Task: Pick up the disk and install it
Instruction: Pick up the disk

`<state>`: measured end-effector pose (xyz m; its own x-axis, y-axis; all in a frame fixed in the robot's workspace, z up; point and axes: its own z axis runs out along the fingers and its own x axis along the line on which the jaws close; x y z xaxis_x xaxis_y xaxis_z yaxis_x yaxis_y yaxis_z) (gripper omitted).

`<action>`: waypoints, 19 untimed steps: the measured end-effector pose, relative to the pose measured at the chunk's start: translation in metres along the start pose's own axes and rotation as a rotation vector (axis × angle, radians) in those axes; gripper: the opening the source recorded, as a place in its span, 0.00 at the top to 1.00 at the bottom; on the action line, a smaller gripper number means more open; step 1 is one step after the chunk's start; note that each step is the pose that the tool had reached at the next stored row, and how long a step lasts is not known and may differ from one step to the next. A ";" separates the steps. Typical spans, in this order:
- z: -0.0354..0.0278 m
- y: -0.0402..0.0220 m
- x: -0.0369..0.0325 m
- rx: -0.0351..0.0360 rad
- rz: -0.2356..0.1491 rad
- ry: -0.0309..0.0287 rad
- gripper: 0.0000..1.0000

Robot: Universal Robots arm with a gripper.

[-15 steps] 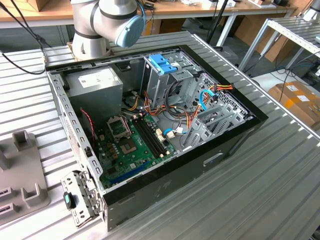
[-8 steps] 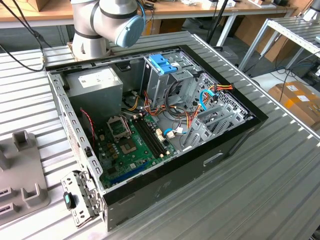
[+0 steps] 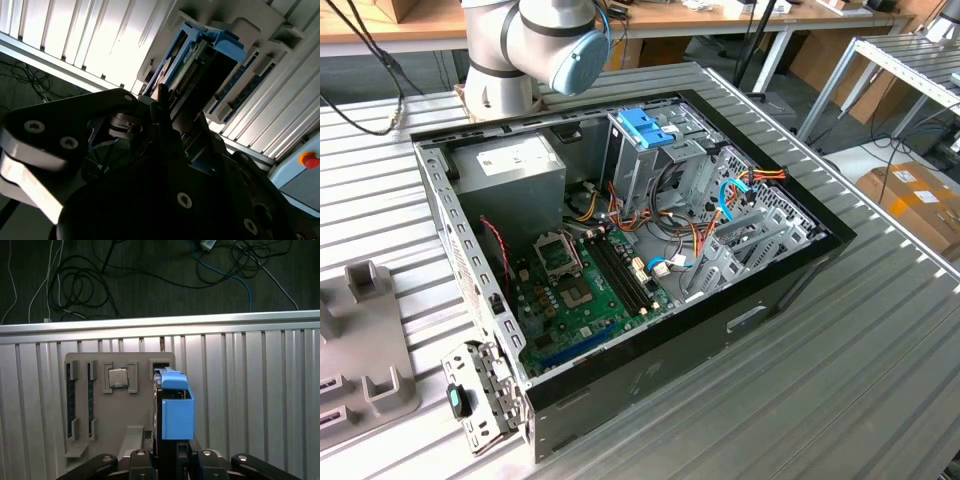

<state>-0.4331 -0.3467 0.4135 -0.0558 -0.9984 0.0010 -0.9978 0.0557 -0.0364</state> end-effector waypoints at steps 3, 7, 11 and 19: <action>-0.0185 -0.0007 0.0000 -0.0001 0.000 0.0001 0.65; -0.0248 -0.0009 0.0000 0.0000 0.000 0.0000 0.65; -0.0248 -0.0009 0.0000 0.0000 0.000 0.0000 0.65; -0.0250 -0.0009 0.0000 0.0000 0.000 0.0000 0.65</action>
<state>-0.4331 -0.3467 0.4385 -0.0558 -0.9984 0.0011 -0.9978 0.0557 -0.0364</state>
